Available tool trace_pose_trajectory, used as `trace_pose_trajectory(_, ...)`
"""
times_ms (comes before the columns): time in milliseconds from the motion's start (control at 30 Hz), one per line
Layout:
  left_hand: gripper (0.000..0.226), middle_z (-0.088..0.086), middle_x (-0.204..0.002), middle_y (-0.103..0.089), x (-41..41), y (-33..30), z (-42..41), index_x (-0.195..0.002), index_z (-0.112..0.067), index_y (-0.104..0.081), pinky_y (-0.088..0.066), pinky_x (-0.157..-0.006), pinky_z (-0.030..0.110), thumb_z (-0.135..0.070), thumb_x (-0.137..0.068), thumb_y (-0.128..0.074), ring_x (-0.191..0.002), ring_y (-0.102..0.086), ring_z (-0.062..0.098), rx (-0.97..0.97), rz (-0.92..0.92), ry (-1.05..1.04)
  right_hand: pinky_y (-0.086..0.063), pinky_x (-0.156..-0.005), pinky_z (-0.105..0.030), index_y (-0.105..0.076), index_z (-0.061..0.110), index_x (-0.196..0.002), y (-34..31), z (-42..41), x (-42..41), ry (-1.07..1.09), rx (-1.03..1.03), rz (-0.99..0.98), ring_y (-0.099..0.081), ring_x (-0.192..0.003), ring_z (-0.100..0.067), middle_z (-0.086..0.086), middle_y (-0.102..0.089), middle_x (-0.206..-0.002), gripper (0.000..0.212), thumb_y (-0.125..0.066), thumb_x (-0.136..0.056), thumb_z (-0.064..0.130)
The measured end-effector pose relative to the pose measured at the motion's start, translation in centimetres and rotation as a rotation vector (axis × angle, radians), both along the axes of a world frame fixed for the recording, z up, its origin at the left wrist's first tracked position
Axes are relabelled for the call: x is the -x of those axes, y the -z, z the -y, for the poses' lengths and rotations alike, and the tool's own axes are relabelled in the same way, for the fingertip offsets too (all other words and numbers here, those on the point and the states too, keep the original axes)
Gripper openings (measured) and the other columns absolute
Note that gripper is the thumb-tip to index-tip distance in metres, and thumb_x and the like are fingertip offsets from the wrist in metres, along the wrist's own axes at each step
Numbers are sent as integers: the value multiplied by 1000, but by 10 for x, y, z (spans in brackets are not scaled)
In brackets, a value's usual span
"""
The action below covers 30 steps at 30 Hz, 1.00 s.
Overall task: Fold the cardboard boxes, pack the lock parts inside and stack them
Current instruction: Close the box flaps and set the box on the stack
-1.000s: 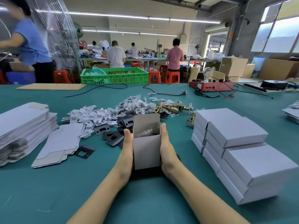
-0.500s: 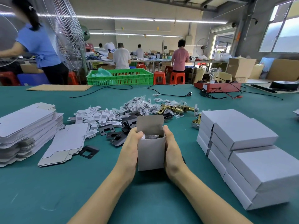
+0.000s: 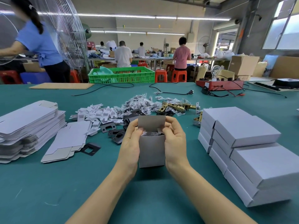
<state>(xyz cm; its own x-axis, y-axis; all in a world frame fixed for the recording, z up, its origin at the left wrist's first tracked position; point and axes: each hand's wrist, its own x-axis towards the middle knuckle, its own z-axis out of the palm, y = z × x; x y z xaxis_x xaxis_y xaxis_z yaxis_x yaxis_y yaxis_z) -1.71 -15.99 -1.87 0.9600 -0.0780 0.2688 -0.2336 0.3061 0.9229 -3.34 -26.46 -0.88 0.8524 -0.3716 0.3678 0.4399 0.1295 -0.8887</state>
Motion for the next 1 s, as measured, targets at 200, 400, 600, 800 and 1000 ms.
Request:
trace_pose_trajectory(200,40,0,-94,-72,5,0,-1,-85,-33,-71,-48,-76,35,-14,-102,-40,-83,-63,15,18,17,25,-47,-66,-17,-62,16,-79,2,-4,7,57,-30,26,-60,-74,-9,3,-66,-77,34,-38,-95,-3)
trace_pose_trajectory(400,24,16,-93,-61,12,-4,-5,-84,-22,-67,-43,-61,31,-38,-84,-48,-78,-53,25,86,10,139,-40,-68,-32,-59,8,-80,5,-7,9,51,-22,74,-54,-77,-22,-8,-62,-82,25,-42,-83,27)
trace_pose_trajectory(600,31,19,-105,-62,17,-2,-4,-91,-27,-68,-36,-83,50,-53,-79,-56,-94,-54,35,4,165,11,-40,-68,-8,-57,14,-92,14,-9,11,113,116,180,-53,-74,2,20,-59,-79,20,-48,-87,31)
trace_pose_trajectory(800,22,-13,-88,-64,17,4,-1,-103,-21,-63,-44,-74,20,-32,-91,-50,-81,-56,7,-84,280,-109,-39,-73,-12,-52,31,-109,21,-11,10,166,256,203,-53,-82,-2,20,-57,-90,22,-39,-94,39)
trace_pose_trajectory(1000,22,-7,-89,-60,13,9,-1,-113,-37,-54,-44,-77,19,-31,-94,-46,-83,-55,11,-195,334,-208,-38,-75,-12,-49,32,-102,23,-11,7,219,313,205,-52,-84,-2,17,-55,-90,13,-42,-95,24)
